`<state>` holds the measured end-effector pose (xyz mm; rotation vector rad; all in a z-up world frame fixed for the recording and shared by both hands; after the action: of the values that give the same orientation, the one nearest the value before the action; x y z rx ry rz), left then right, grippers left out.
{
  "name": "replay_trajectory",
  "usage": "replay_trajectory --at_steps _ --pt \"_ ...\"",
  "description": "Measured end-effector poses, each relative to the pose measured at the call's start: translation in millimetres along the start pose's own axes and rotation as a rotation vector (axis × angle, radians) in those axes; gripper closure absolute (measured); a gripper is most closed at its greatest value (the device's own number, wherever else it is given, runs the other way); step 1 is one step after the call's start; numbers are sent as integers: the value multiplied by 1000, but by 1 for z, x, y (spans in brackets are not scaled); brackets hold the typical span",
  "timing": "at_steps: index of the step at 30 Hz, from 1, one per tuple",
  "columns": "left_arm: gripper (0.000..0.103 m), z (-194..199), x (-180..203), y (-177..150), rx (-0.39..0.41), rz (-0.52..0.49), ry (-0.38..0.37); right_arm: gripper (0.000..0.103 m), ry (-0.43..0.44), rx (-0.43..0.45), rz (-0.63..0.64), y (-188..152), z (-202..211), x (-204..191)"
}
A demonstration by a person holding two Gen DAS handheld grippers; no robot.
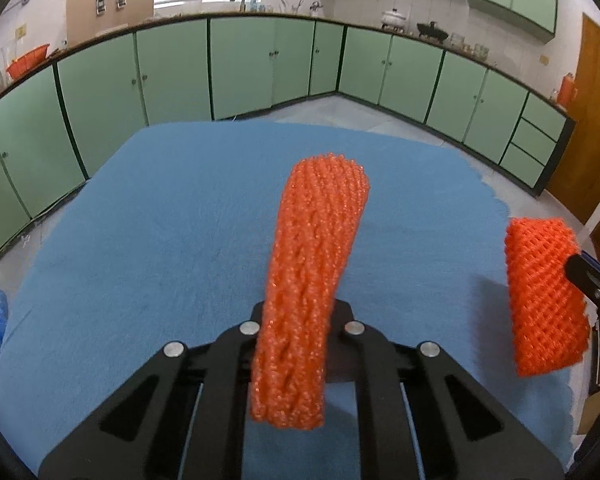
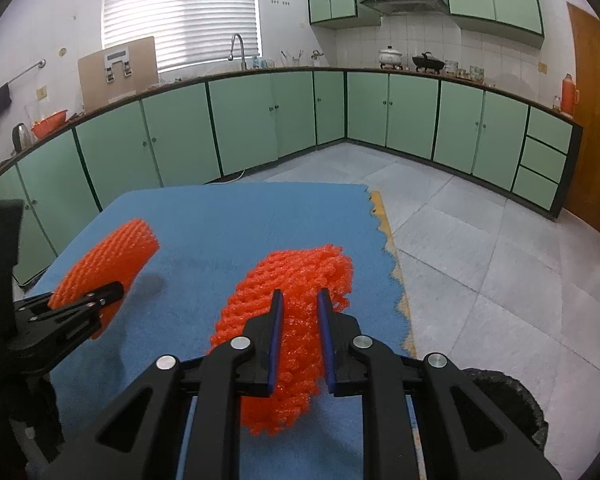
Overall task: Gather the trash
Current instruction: 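Carry both orange nets over the black bin and open both grippers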
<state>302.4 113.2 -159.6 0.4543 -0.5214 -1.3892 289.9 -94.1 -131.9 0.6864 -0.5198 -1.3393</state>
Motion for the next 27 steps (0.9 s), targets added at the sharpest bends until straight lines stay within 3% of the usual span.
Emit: replay_trajectory --at_steps 11,27 --pt "94 56 33 -7 72 -71 -57 86 -31 58 -10 -1 50 14" --pt "94 91 107 -32 126 -200 -169 86 -96 111 -45 -16 108 46"
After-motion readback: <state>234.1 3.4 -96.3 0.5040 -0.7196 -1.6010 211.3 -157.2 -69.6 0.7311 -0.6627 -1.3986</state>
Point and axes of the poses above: each gripper's, at about its wrist camera, not at the fingertips, and z roughly against the way its jaws point, x to its right, y to its top, the point moved 3 cm from there along -z, roughly the way its jaws point, and after that the axes turned 9 degrees about -x, right-handed, at the moved point
